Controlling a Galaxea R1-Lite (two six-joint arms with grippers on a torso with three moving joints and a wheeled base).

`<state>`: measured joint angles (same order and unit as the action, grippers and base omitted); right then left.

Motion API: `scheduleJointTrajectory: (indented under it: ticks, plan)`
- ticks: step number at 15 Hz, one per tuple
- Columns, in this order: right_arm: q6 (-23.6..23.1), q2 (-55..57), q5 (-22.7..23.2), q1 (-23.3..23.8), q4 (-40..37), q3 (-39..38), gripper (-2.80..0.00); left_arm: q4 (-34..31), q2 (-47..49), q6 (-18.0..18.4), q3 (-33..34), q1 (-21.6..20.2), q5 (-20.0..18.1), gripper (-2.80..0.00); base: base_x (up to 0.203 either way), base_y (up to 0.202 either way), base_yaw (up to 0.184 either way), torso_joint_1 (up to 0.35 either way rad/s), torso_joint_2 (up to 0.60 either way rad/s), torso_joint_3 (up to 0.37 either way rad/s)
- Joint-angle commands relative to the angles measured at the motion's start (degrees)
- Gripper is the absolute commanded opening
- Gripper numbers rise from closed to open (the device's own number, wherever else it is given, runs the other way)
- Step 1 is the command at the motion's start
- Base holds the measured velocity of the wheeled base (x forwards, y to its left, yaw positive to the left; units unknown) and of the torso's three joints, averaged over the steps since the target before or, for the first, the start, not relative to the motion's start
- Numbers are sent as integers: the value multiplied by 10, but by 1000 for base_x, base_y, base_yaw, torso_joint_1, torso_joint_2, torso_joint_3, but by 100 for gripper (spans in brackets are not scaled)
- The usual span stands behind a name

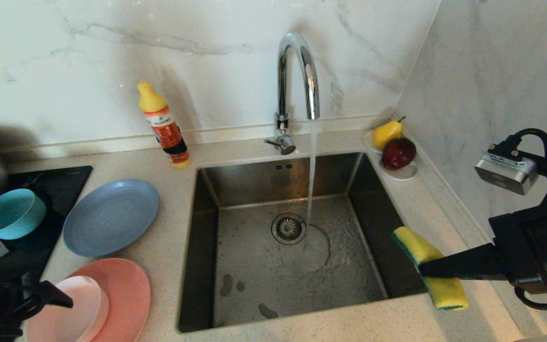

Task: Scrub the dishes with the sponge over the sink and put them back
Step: Wash the bowl

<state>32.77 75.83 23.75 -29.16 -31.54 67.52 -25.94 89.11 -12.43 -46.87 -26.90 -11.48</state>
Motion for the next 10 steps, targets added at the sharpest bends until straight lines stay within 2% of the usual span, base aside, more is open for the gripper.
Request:
scheduleJointTrajectory:
  ticks: [1, 5, 10]
  plan:
    - [2, -1, 2, 0, -2, -2, -280, 31, 3, -24, 20, 15, -3, 0, 0, 0, 0, 0, 0, 0]
    - [2, -1, 2, 0, -2, -6, -280, 64, 3, -54, 28, 25, -39, 0, 0, 0, 0, 0, 0, 0]
    - [1, 0, 2, 1, -2, -6, -280, 75, 13, -58, 32, 27, -49, 0, 0, 0, 0, 0, 0, 0]
